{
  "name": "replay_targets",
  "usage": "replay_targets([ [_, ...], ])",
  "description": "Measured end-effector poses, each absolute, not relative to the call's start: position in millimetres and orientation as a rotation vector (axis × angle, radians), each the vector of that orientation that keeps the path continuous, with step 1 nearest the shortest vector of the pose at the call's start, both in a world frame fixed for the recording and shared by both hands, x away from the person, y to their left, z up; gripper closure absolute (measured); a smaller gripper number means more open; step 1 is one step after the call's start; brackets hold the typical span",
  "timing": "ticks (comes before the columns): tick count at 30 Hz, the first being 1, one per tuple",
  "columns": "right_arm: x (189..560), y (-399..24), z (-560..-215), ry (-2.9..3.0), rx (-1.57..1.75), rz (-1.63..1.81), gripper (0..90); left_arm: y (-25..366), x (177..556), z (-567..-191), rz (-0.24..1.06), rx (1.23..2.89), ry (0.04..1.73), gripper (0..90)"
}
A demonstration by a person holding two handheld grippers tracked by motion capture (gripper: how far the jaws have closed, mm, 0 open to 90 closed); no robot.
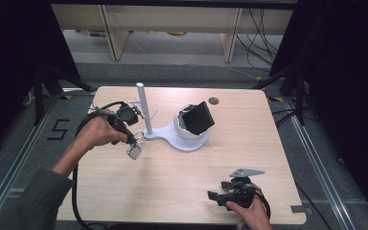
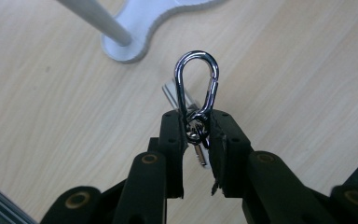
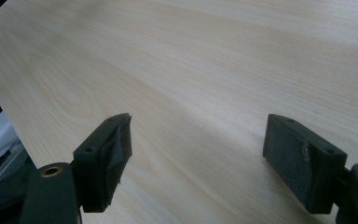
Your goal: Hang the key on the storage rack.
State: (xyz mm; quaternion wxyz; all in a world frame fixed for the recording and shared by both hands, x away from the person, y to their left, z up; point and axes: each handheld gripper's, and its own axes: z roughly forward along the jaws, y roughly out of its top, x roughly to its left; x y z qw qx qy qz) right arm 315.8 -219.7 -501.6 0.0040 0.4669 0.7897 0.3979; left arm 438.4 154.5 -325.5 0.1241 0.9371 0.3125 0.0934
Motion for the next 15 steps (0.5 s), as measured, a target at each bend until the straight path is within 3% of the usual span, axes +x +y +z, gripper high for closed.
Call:
replay_targets([
  [15,316.3,-219.6,-502.4,2.482,1.473,1.240,24.4,176.8,465.4,-289.3,0.328,2.644,1.064,75.2],
])
